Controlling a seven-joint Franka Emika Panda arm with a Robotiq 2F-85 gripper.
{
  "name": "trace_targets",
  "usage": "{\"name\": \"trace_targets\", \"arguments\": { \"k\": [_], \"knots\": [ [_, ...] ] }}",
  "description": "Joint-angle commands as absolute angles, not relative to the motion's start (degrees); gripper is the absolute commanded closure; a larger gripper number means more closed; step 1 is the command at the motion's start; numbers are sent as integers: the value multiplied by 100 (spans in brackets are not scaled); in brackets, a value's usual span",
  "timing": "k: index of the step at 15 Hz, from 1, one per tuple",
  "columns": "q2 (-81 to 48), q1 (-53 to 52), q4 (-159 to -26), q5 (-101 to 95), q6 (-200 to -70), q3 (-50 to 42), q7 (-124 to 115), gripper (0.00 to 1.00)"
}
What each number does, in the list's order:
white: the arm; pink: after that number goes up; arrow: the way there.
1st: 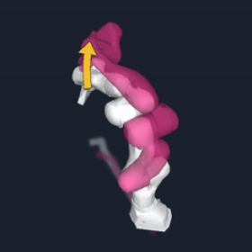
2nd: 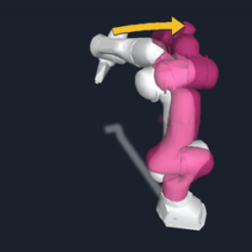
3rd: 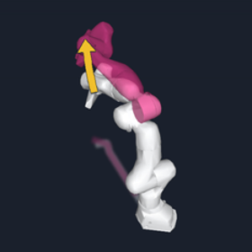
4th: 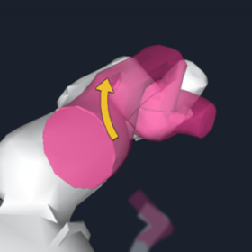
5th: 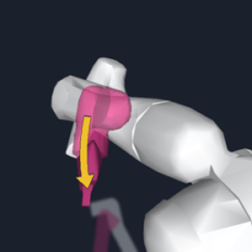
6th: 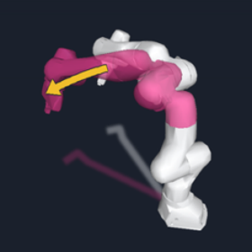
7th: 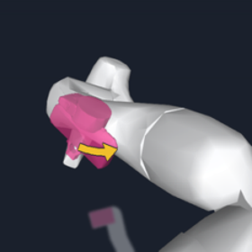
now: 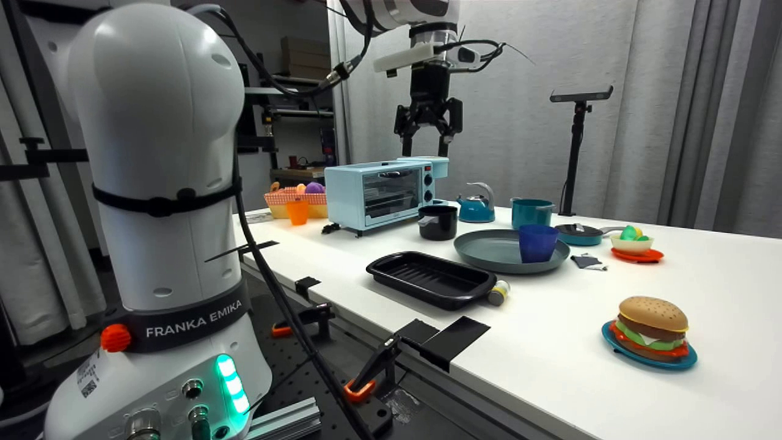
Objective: Pour the contents of the blue cup onto the plate
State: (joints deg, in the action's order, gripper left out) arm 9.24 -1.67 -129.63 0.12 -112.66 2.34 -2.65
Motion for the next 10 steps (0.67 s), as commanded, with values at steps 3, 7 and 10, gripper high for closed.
{"name": "trace_targets", "arguments": {
  "k": [3,7,10],
  "knots": [
    [591,47,-12796,-229,-11546,65,-569,0],
    [486,180,-12809,-232,-11854,-92,-726,0],
    [394,275,-12791,-169,-12129,-215,-776,0]
  ]
}}
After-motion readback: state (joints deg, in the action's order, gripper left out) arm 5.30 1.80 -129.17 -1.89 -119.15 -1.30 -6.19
